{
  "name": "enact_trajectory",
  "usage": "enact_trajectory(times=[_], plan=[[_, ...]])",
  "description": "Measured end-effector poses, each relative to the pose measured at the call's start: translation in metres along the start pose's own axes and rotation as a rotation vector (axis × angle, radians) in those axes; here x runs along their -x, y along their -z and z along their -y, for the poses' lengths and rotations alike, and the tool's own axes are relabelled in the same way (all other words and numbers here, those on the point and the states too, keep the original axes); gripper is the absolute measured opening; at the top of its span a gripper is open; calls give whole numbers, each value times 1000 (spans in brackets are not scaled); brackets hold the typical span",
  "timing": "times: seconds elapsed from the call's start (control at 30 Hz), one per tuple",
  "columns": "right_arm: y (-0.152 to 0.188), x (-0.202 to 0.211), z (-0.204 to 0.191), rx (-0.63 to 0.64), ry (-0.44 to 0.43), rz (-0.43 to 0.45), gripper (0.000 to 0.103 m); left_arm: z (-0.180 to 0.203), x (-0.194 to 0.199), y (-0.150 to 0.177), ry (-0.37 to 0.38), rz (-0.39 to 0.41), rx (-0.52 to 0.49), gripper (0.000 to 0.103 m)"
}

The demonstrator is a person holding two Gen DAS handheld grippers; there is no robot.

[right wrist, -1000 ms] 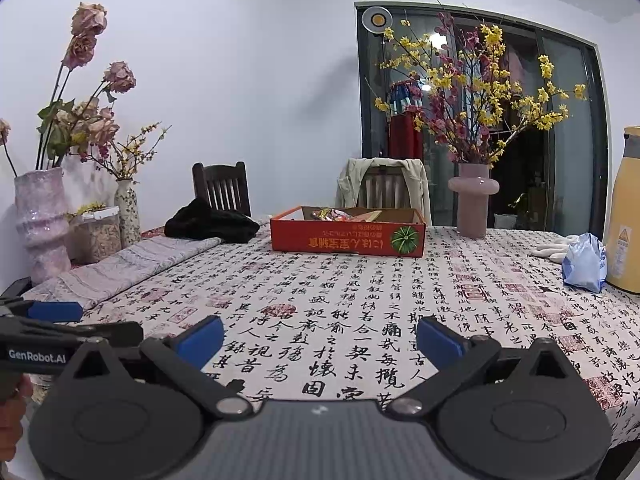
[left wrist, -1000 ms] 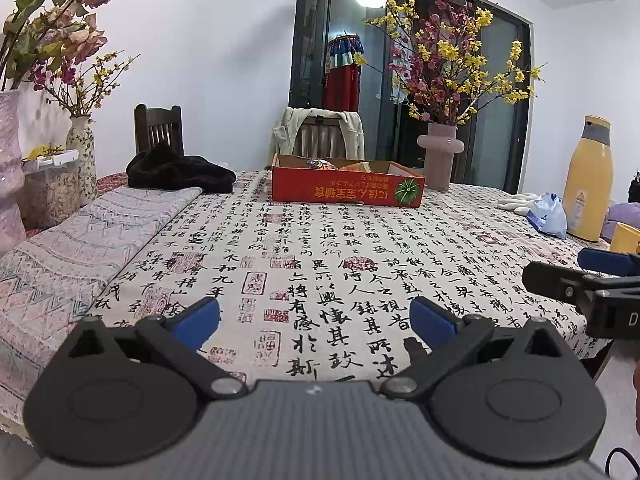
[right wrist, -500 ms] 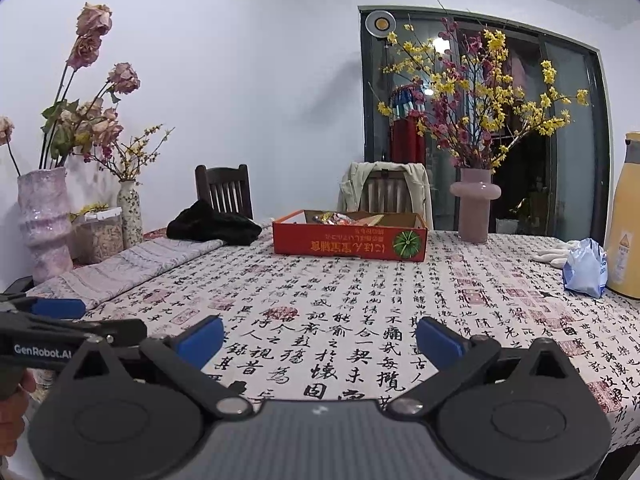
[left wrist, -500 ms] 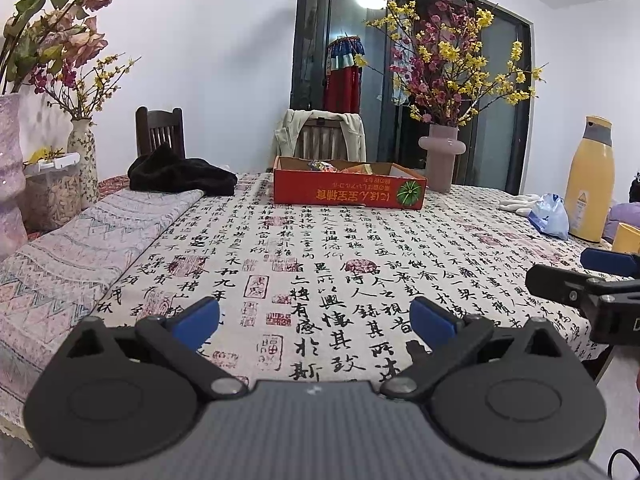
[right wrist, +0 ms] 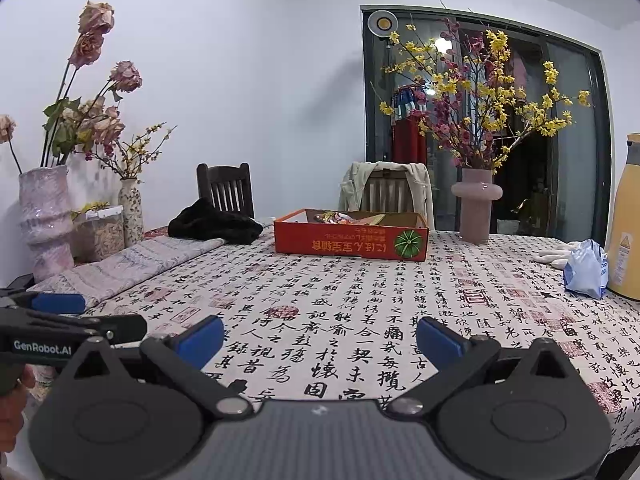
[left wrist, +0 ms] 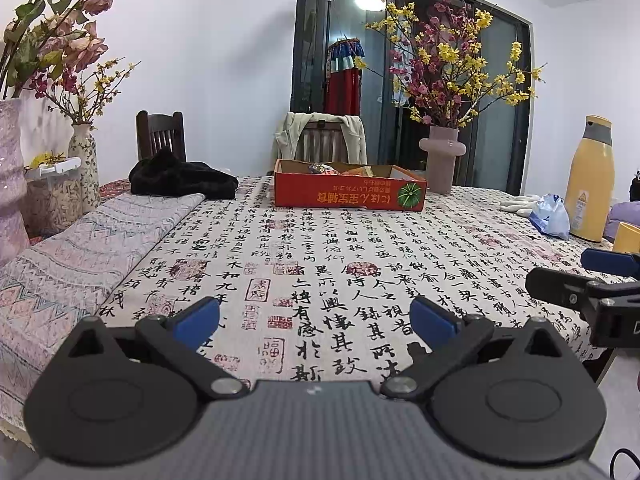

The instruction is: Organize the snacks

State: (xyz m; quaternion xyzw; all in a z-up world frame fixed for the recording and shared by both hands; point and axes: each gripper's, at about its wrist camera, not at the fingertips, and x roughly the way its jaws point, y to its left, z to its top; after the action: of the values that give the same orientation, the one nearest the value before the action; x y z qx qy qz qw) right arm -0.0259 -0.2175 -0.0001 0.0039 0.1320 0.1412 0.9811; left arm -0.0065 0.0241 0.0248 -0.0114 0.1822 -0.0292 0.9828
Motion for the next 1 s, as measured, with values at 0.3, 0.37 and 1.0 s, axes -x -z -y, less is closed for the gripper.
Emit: enact_trajectory(times=[0.3, 0.37, 1.0], plan=[[-1, 0, 3, -10, 3, -3, 103, 2, 2, -1, -3, 9, -10, 103], [-2, -2, 4, -18, -2, -17, 103, 2, 2, -1, -3, 8, -10, 103], [-1, 1, 0, 8, 4, -4, 103, 3, 3, -5, 0, 17, -18, 103]])
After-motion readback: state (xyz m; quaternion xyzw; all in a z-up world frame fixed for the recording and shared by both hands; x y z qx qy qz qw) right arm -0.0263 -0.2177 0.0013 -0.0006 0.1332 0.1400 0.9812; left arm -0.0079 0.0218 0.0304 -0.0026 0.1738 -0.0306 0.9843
